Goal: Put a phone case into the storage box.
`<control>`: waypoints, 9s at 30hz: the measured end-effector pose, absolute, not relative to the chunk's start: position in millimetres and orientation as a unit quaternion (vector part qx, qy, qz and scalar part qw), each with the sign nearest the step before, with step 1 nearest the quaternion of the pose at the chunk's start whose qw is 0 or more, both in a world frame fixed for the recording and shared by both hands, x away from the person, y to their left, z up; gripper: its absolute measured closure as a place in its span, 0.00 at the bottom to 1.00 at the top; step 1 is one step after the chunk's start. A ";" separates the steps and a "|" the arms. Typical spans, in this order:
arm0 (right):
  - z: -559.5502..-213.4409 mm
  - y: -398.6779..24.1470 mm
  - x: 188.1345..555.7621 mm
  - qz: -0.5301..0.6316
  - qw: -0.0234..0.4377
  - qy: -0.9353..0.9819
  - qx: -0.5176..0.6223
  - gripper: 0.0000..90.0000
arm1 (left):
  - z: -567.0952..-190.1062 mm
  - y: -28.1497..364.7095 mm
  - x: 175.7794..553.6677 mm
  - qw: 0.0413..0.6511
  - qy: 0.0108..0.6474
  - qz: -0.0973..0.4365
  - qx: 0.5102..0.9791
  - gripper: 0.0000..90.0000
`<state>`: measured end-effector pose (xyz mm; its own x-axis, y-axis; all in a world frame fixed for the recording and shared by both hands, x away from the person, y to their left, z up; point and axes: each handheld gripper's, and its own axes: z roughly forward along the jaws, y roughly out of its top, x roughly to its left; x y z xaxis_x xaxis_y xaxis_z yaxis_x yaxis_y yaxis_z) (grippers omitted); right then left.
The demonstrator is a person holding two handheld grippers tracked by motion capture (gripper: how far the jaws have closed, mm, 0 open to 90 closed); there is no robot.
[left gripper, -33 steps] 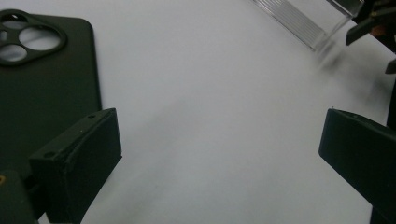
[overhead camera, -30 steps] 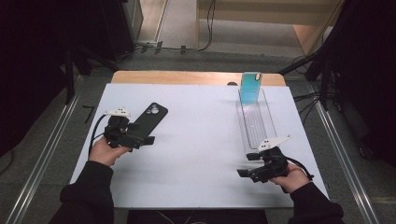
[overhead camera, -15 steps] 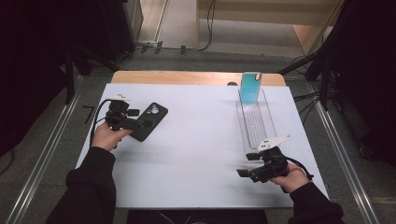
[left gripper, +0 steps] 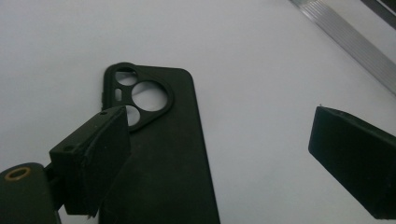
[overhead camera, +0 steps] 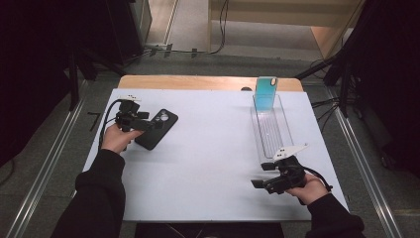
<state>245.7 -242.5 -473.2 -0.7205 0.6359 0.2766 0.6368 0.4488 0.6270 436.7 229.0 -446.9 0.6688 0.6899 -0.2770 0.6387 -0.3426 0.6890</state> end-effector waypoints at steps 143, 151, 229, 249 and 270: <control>-439.6 -226.9 240.2 -0.429 -0.006 -0.814 -0.391 0.21 | -418.0 159.4 325.5 0.389 0.369 0.038 0.843 0.16; -435.7 -223.1 241.4 -0.431 -0.002 -0.806 -0.405 0.21 | -425.4 145.2 307.3 0.396 0.372 0.036 0.839 0.16; -404.5 -141.3 322.5 -0.467 0.005 -0.755 -0.460 0.24 | -470.4 103.8 262.9 0.555 0.346 0.186 0.733 0.16; -410.8 -135.5 334.9 -0.479 0.124 -0.718 -0.489 0.73 | -467.8 99.9 258.0 0.571 0.347 0.175 0.723 0.16; -401.0 -138.7 331.0 -0.496 0.146 -0.720 -0.463 0.90 | -465.4 96.6 259.0 0.578 0.335 0.154 0.728 0.14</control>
<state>331.0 -138.7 -401.0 -0.5290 0.5212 0.6697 0.8112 0.0788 0.5795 259.0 96.6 -465.4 0.7281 0.6658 -0.1629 0.3093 -0.1071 0.9449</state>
